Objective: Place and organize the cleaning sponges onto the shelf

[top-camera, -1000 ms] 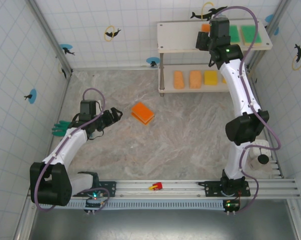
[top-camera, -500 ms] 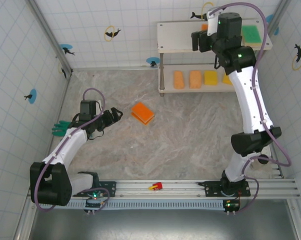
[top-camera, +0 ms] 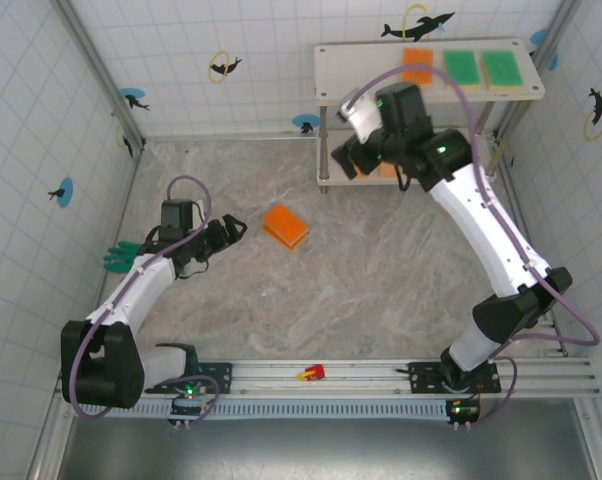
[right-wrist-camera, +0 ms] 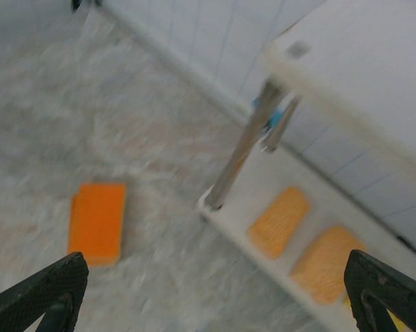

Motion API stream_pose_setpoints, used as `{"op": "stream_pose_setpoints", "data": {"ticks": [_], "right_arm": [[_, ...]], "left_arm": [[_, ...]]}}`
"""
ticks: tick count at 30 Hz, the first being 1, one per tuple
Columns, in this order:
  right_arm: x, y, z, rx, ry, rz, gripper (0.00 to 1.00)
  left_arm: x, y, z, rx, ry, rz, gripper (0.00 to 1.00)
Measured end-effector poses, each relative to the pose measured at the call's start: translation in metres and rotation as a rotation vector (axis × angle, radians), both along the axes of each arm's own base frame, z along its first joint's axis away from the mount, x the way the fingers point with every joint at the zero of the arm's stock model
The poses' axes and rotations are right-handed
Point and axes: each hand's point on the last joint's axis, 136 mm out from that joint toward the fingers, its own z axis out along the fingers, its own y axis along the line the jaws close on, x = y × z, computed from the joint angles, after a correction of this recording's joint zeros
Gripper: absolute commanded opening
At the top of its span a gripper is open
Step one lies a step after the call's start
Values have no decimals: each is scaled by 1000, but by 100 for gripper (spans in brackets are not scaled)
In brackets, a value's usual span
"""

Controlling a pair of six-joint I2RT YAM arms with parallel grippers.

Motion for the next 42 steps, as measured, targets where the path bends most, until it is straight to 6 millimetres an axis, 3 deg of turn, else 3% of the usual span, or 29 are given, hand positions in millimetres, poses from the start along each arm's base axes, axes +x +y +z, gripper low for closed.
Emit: {"op": "stream_pose_setpoints", "data": {"ticks": [4,9,17,24,33,42], "right_arm": [[-31,30,-62,-79,116,120,98],[-53,54,-96,-80,169,193,98],[-54,82,-136,-23,216,175,98],[-44,105,-186,12,301,131,98],[-36,115,-243,-17,393,91,98],[-28,119,-259,-14,395,64,100]], "left_arm": [[0,0,-1,0,4,1,97],[0,0,-1,0,4,1,97],[0,0,-2,0,6,2,97],[1,0,-3,0,10,2,97],[1,0,-6,1,19,2,97],[1,0,-6,2,20,2,97]]}}
